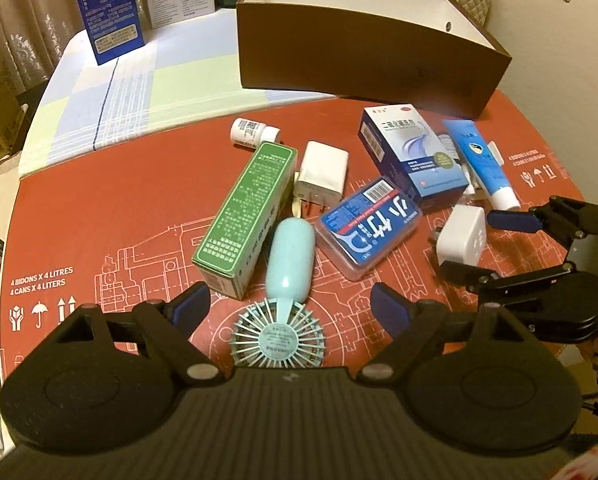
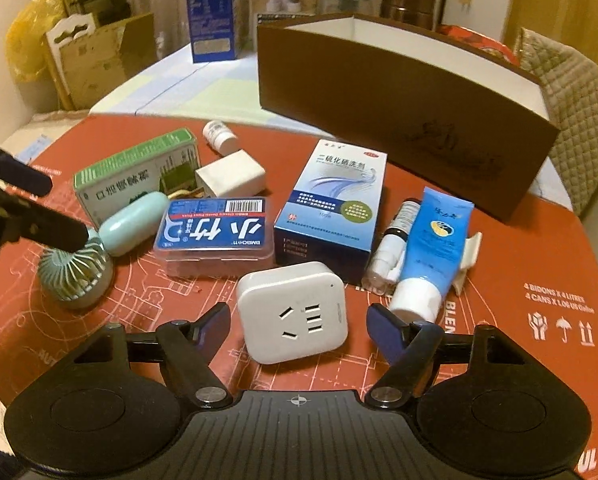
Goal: Organize rigid objects
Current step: 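Reach the left tool to the green box while the right tool reaches the white plug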
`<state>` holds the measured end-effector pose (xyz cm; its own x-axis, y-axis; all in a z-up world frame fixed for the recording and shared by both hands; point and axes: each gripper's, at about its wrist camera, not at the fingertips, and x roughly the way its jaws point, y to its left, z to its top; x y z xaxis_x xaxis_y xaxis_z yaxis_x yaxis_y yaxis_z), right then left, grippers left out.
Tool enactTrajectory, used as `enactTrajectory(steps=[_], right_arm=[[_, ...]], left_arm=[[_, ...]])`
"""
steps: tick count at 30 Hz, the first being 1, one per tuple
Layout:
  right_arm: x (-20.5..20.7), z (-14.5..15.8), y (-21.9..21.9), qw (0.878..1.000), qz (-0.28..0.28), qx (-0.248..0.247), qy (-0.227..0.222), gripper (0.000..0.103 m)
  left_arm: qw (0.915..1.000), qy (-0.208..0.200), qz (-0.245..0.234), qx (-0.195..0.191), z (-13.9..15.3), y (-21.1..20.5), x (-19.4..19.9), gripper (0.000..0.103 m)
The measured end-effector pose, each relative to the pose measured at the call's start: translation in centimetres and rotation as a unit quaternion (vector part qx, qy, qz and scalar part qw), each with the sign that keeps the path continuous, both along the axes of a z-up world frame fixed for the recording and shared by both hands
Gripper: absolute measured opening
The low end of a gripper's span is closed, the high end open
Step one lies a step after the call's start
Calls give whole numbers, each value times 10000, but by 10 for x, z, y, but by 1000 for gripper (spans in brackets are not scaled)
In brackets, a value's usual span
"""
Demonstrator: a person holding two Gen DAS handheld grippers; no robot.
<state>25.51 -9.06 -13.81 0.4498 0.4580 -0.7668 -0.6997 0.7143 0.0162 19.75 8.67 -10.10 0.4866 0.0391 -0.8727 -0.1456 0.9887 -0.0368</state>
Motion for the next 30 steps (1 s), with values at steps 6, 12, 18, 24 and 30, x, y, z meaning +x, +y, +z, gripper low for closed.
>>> enactTrajectory(steps=[6,12,18,24,30], right_arm=[[7,-9,5,9996,256,-89,83,63],[6,-11,4,9995,308,-53,49,58],[2,3,-3,9998,-84,136,153,57],[2,22,-9,9957,-840,284,276,57],[-1,30,-19,9867,-1497,448,443,57]], left_arm=[[9999,56,115,105,2,3,5,85],[9998,51,145,142,7,8,7,85],[9996,-10,-250,97,10,18,19,82],[9968,-2,-802,64,10,32,41,74],[9923,71,-1229,95,-1,43,61,67]])
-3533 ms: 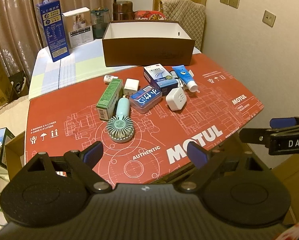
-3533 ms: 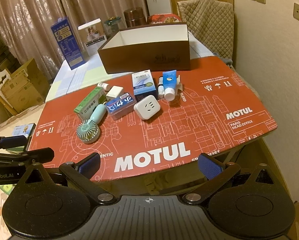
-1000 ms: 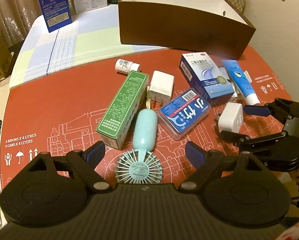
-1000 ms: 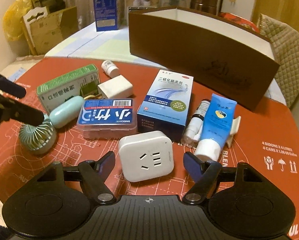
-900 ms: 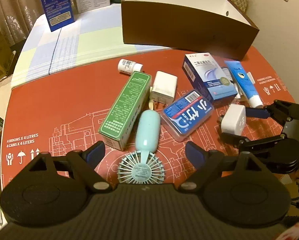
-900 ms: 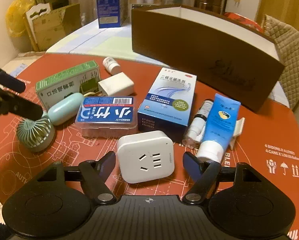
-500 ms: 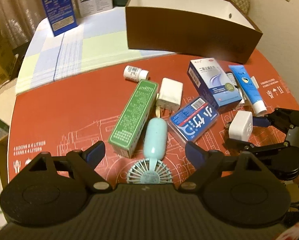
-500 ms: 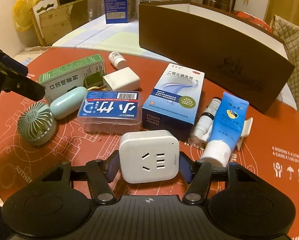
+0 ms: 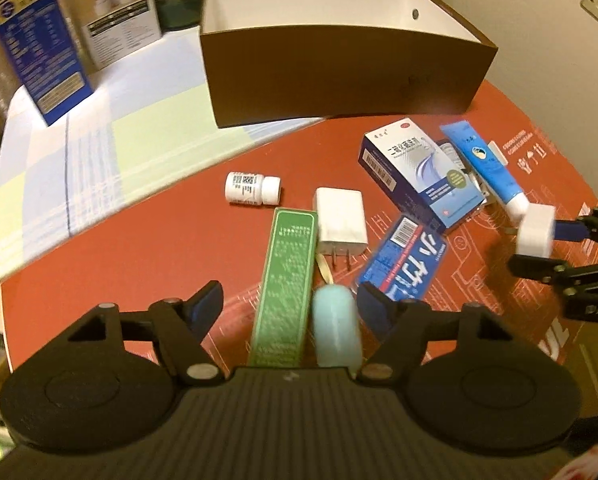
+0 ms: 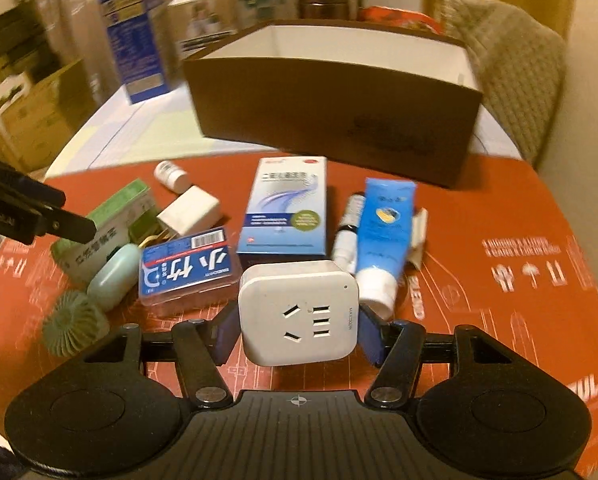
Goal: Organize rigid objects
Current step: 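Close the left gripper on the green box while the right gripper grasps the white plug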
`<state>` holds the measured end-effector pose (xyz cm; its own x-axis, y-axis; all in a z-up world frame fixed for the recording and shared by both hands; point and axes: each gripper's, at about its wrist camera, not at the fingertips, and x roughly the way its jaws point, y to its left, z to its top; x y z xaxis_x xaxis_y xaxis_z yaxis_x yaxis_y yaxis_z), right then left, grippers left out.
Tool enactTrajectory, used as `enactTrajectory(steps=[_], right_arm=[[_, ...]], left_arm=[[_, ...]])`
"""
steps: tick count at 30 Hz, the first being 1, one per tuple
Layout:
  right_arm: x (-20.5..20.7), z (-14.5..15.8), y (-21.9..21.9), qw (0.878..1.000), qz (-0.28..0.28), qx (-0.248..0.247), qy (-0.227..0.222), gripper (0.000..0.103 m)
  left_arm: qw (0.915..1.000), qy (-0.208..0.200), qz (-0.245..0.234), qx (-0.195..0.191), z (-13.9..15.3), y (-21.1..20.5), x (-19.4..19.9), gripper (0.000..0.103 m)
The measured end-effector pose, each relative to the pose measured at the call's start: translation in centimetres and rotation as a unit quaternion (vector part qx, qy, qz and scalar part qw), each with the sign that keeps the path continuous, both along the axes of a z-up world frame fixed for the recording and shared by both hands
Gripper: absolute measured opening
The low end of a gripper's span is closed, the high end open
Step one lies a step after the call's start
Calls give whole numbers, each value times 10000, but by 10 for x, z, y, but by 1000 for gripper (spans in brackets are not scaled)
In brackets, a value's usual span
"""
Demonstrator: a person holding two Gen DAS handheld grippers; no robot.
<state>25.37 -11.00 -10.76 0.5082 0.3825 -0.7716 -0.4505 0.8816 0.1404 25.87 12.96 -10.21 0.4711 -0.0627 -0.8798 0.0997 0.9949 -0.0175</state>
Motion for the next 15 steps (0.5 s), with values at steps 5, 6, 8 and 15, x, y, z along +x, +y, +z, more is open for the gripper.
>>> enactTrajectory(steps=[5,6,8,15], right_arm=[[-8,3,-11,9992,-407,-21,52,57],[-9,3,-14,9988,-481,-28,65,57],[-11,2,-18,9981,-605,-36,95,57],[-11,5,-24,9973,-717,-51,116,57]], left_arm=[[9995,209,-193,-112,-16,5,15,58],[9994,249,-213,-109,-19,5,17,58],[9991,320,-250,-97,-24,6,20,58],[9984,449,-310,-158,-31,7,27,28]])
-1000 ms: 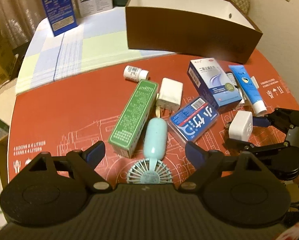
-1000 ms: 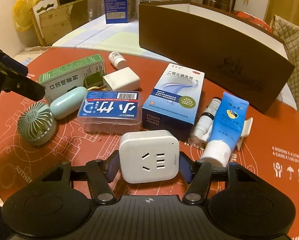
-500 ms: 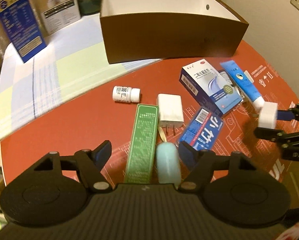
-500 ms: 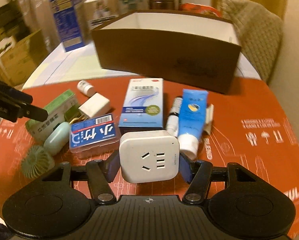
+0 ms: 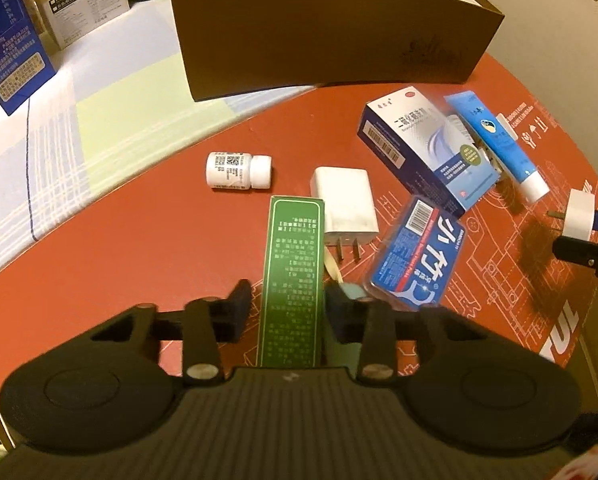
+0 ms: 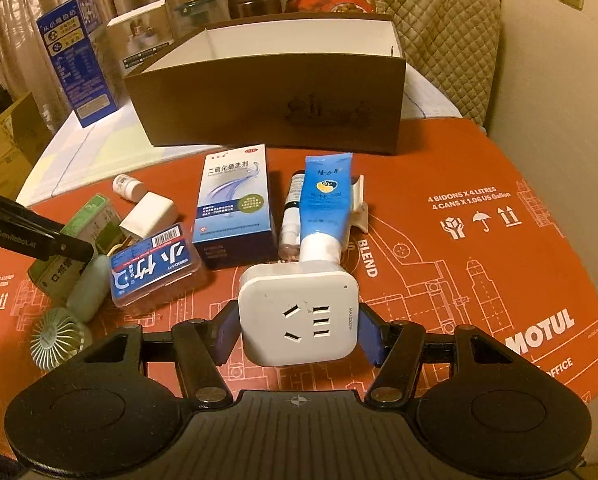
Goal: Organize rigid objects
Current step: 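Close the left gripper on the green box while the right gripper grasps the white plug, then carry the green box and white plug over the brown box with both tools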
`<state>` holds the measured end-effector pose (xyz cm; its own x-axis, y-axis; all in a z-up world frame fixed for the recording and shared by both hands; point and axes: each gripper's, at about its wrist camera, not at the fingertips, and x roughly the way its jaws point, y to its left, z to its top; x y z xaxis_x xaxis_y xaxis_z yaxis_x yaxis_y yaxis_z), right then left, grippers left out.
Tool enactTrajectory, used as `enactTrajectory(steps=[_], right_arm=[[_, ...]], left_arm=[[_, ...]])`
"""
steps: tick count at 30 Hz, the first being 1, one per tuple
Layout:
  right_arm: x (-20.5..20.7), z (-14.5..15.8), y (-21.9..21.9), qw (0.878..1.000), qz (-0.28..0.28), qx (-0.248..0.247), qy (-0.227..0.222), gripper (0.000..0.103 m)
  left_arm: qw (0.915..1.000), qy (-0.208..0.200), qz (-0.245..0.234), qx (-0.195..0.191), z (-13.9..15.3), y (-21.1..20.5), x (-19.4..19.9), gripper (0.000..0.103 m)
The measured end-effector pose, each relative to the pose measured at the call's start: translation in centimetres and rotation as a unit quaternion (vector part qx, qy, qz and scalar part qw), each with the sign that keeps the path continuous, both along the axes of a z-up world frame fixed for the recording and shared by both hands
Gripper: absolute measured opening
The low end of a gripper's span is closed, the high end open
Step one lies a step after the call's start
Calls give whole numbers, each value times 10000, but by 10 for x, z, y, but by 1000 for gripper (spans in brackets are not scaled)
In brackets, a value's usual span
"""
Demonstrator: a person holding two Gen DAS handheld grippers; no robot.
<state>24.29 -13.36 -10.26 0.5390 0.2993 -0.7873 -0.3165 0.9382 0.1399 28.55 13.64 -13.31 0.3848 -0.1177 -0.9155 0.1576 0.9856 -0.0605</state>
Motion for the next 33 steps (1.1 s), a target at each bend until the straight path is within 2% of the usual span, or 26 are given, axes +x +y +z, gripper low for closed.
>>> enactTrajectory(steps=[10,24,33], right_arm=[[12,9,6,9996,255,57,-48,57],[50,30,17,9969,723,285,-115,57],[82,51,19,9946,929,357,-288,57]], left_arm=[[9992,-275,274,48,11,5,-9,25],[9939,-893,647,-30,62,2,-7,25],[9886,-1372,602,-160,101,-12,17,25]])
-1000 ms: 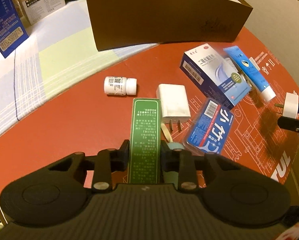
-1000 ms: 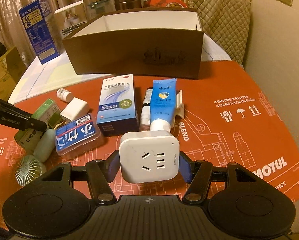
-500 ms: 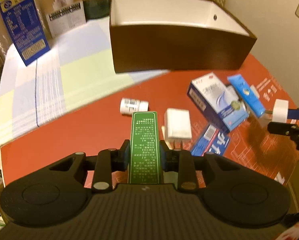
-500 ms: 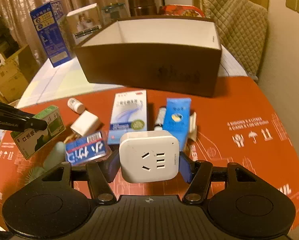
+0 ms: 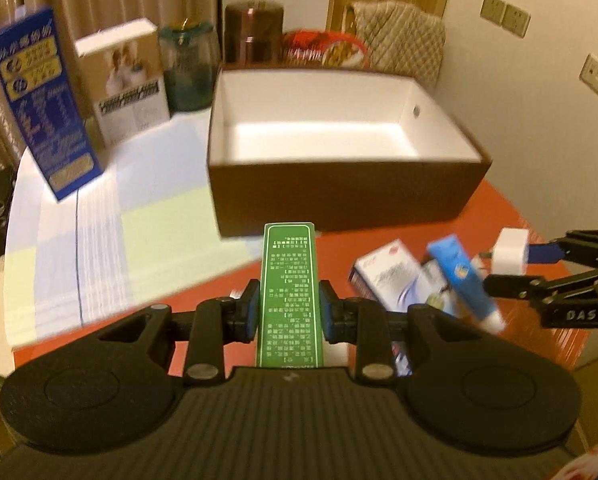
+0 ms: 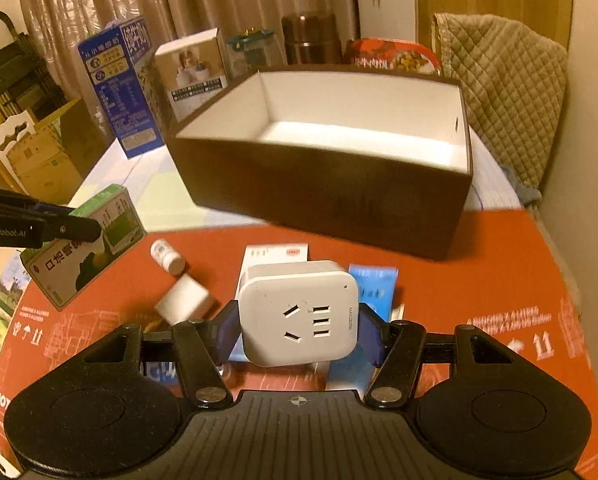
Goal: Organize rigid objects
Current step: 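Carry the green box and white plug over the brown box with both tools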
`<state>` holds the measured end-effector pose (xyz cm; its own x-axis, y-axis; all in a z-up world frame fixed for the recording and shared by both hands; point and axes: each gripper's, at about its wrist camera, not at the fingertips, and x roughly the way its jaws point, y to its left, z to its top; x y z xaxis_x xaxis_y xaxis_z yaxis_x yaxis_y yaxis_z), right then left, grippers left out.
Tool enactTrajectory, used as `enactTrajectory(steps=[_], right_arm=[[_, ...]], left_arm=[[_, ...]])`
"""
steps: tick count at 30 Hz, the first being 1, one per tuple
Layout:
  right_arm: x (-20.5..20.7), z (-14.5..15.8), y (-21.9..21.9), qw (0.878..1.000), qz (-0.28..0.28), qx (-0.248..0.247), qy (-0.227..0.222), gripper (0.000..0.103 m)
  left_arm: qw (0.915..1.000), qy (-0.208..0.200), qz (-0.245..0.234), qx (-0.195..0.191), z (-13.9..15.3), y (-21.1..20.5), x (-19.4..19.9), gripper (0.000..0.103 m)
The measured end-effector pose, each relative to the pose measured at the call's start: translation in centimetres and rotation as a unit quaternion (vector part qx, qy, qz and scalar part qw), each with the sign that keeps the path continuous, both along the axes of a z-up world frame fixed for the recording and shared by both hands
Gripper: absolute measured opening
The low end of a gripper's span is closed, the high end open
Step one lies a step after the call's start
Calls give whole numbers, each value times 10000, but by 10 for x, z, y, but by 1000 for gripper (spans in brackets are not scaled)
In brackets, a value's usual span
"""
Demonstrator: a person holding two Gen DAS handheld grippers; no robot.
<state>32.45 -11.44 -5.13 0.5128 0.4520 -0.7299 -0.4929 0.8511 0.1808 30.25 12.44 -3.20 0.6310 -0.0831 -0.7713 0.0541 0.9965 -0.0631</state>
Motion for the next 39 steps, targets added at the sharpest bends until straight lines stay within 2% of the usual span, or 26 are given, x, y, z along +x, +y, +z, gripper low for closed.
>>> enactTrajectory(steps=[9,19,24,31,39], right_arm=[[50,30,6,9995,78,211,-237,57],[125,47,17,9988,-7,309,-392,57],[161,42,21,9990,-73,259,-350,57],[204,14,25,9996,-273,97,-23,57],[228,-15,27,9988,-362,-76,320,57]], left_arm=[[9992,-379,-126,-81,27,-19,52,25],[9978,-625,-206,-119,43,-40,136,25],[9982,-560,-191,-136,34,-52,174,25],[9990,-418,-56,-163,10,-62,222,25],[9998,-41,108,-173,-25,-64,252,25]])
